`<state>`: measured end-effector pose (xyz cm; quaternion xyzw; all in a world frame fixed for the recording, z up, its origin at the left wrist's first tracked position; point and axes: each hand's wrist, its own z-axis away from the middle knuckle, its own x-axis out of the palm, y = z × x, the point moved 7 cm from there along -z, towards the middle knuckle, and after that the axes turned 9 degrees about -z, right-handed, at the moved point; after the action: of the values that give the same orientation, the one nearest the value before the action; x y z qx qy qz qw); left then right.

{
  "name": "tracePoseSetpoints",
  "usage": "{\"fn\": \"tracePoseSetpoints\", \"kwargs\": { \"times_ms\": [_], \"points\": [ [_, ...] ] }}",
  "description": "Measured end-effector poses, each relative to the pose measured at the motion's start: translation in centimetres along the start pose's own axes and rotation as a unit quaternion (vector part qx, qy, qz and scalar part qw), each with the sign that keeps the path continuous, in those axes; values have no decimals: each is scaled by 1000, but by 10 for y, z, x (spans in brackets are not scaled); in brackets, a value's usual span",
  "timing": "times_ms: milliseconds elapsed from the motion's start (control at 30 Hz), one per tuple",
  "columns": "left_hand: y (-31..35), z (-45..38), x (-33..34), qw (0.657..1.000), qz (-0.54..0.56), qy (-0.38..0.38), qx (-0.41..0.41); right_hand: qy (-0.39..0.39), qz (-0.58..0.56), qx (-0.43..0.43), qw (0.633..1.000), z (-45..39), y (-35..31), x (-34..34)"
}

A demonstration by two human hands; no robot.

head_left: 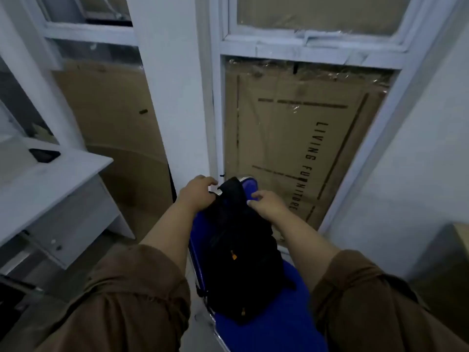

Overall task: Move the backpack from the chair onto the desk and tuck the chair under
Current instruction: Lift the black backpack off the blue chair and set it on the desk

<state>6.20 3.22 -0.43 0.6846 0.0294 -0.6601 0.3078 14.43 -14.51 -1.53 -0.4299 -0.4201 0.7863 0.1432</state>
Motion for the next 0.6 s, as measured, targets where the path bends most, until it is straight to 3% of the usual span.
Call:
{"fn": "tracePoseSetpoints", "kwargs": {
  "times_ms": [167,300,433,600],
  "points": [
    [-21,-21,40,991,-24,-133,4,-54,-19,117,992,-35,31,43],
    [-40,-33,62,983,-15,-180,18,-68,-135,240,959,-48,52,67],
    [-51,-33,64,988,-41,-144,31,-70,-327,323,885,-38,66,95],
    [-58,-24,43,992,-111,-19,58,-10,-374,296,879,-41,73,91]
  ]
}}
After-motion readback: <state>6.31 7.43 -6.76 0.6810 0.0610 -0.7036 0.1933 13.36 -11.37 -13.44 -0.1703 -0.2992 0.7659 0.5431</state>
